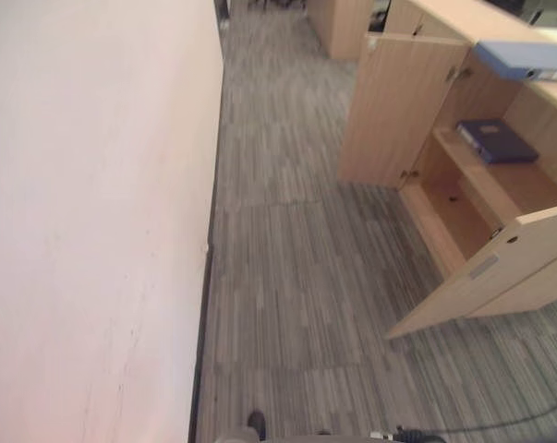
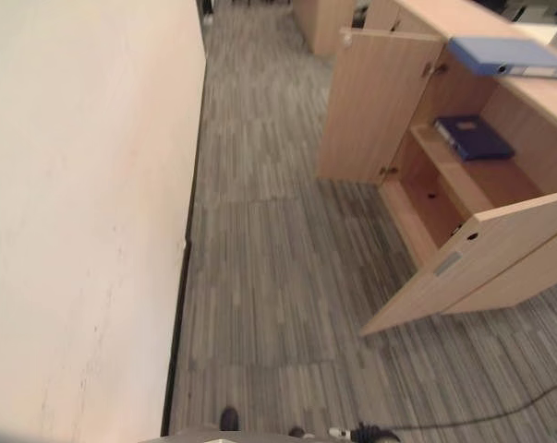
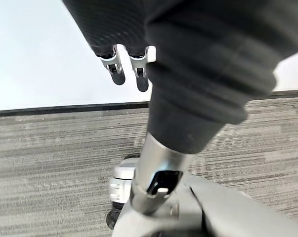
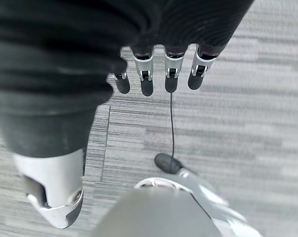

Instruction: Put the empty folder in the office cabinet

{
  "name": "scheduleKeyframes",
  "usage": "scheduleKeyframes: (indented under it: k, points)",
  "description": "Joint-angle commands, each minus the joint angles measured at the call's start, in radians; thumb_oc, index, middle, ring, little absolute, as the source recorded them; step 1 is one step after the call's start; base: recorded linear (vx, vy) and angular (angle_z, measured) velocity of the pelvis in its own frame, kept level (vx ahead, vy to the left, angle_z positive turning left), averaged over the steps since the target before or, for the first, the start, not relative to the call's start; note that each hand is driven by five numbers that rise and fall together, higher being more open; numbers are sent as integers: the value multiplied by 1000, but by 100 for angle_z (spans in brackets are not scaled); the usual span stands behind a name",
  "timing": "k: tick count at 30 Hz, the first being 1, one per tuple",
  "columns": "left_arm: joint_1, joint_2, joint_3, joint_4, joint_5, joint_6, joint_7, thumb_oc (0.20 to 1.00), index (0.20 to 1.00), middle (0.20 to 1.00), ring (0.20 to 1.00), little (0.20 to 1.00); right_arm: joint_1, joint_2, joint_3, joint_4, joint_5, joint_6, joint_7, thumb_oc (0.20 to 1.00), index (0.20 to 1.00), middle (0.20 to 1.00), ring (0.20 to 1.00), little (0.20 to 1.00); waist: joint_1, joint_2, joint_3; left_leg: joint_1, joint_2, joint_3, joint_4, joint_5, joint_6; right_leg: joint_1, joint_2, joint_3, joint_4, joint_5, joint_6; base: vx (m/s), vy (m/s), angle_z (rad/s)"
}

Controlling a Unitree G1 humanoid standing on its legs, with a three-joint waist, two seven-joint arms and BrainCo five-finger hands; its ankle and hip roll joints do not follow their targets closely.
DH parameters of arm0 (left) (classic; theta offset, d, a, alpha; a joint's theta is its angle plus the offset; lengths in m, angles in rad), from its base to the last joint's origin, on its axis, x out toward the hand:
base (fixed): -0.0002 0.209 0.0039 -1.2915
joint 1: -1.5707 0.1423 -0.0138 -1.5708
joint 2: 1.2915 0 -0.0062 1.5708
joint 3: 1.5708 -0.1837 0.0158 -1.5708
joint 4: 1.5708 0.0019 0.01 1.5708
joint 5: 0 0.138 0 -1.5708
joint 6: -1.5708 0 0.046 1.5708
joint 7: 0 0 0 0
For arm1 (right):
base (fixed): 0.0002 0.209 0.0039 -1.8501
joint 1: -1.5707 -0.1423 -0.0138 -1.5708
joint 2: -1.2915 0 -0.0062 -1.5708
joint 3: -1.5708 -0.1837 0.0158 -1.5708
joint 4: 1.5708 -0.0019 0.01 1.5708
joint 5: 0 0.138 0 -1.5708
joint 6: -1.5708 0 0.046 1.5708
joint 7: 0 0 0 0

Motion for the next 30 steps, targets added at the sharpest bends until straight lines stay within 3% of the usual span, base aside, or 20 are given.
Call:
scheduleKeyframes:
  k: [1,2,3,4,5,6,7,9,10,12,14,16,19,20,21,23,25,28,29,30]
  points:
    - [-27,-41,6,-6,-55,-18,28,1000,1000,1000,1000,1000,-16,-35,36,14,28,-3,-17,1000,1000,1000,1000,1000,10,-12,37,-99,102,38,323,-19,4,48,-1,-44,-43,20,52,13,-140,7]
    - [-23,-42,7,-12,-61,-20,32,1000,1000,1000,1000,1000,-20,-37,38,18,27,-1,-19,1000,1000,1000,1000,1000,13,-8,40,-130,117,46,337,8,3,52,3,-48,-43,14,49,103,-93,6]
    - [-14,-46,11,-14,-67,-20,34,1000,1000,1000,1000,1000,-22,-39,42,24,23,3,-21,1000,1000,1000,1000,1000,23,-2,43,-146,132,48,330,-10,-8,70,12,-42,-47,-4,51,198,-42,4]
    - [6,-51,19,-8,-70,-20,32,1000,1000,1000,1000,1000,-19,-43,44,30,18,4,-19,1000,1000,1000,1000,1000,37,0,40,-172,115,52,249,-15,-3,84,6,-39,-49,-11,57,187,-13,4]
    - [6,-51,19,-8,-70,-20,32,1000,1000,1000,1000,1000,-19,-43,44,30,18,4,-19,1000,1000,1000,1000,1000,37,0,40,-172,115,52,248,-15,-3,84,6,-39,-49,-11,57,203,119,6]
    - [28,-56,39,10,-75,-19,26,1000,1000,1000,1000,1000,-12,-50,43,32,9,1,-16,1000,1000,1000,1000,1000,55,16,26,-160,99,49,45,41,2,88,1,-38,-49,-11,72,160,83,8]
    - [30,-56,39,10,-75,-19,26,1000,1000,1000,1000,1000,-10,-50,44,32,9,1,-16,1000,1000,1000,1000,1000,55,12,28,-146,97,44,46,22,-8,100,-1,-30,-49,-23,75,193,148,7]
    - [41,-66,52,31,-77,-16,26,1000,1000,1000,1000,1000,-7,-56,39,38,-5,0,-15,1000,1000,1000,1000,1000,71,46,19,-153,126,73,-215,155,-28,134,1,-24,-49,-43,87,237,142,-5]
    - [41,-66,52,31,-77,-16,26,1000,1000,1000,1000,1000,-7,-56,39,38,-5,0,-15,1000,1000,1000,1000,1000,72,46,20,-152,126,73,-216,155,-28,134,1,-24,-49,-43,87,365,148,-7]
    - [52,-69,59,37,-66,-16,26,1000,1000,1000,1000,1000,-3,-60,36,39,-19,0,-11,1000,1000,1000,1000,1000,70,60,11,-167,157,140,-266,162,-51,176,-10,-24,-49,-72,101,257,117,-4]
    - [63,-71,70,40,-62,-14,25,1000,1000,1000,1000,1000,1,-59,35,41,-23,0,-7,1000,1000,1000,1000,1000,80,76,-4,-159,173,158,-266,163,-40,182,-7,-21,-49,-61,108,175,121,-19]
    - [88,-78,92,53,-59,-11,28,1000,1000,1000,1000,1000,17,-50,26,52,-38,4,-1,1000,1000,1000,1000,1000,92,86,-44,-131,170,158,-266,191,-52,204,-34,-22,-49,-74,125,404,229,-34]
    - [92,-74,106,59,-63,-11,29,1000,1000,1000,1000,1000,25,-43,22,61,-48,9,3,1000,1000,1000,1000,1000,105,77,-64,-114,152,165,-266,177,-38,212,-69,-24,-49,-73,145,266,200,-41]
    - [94,-72,117,63,-68,-10,29,1000,1000,1000,1000,1000,29,-36,22,67,-59,14,11,1000,1000,1000,1000,1000,116,65,-80,-95,125,171,-266,154,-20,219,-118,-35,-49,-59,178,183,166,-11]
    - [94,-72,117,63,-68,-10,29,1000,1000,1000,1000,1000,29,-36,21,67,-59,14,11,1000,1000,1000,1000,1000,116,64,-80,-95,125,171,-266,153,-20,219,-119,-35,-49,-59,178,276,250,-7]
    - [92,-66,121,64,-72,-13,28,1000,1000,1000,1000,1000,32,-26,14,69,-60,19,16,1000,1000,1000,1000,1000,121,48,-97,-75,87,180,-266,122,6,223,-179,-43,-36,-32,212,283,284,-8]
    - [86,-56,116,54,-67,-14,29,1000,1000,1000,1000,1000,27,-23,-1,58,-46,20,16,1000,1000,1000,1000,1000,125,26,-117,-43,12,184,-266,68,42,204,-277,-48,39,40,251,340,393,-9]
    - [68,-51,95,43,-60,-15,29,1000,1000,1000,1000,1000,21,-28,-26,37,-20,18,15,1000,1000,1000,1000,1000,118,19,-129,1,-94,161,-266,14,93,164,-404,-51,210,188,268,209,317,11]
    - [68,-51,95,43,-60,-15,29,1000,1000,1000,1000,1000,21,-28,-26,36,-20,18,15,1000,1000,1000,1000,1000,119,18,-129,1,-95,162,-266,14,94,162,-405,-50,212,187,269,248,430,31]
    - [60,-51,78,37,-61,-12,28,1000,1000,1000,1000,1000,5,-32,-29,18,-7,18,13,1000,1000,1000,1000,1000,101,22,-115,53,-168,126,-266,-41,131,104,-488,-18,423,310,258,255,429,32]
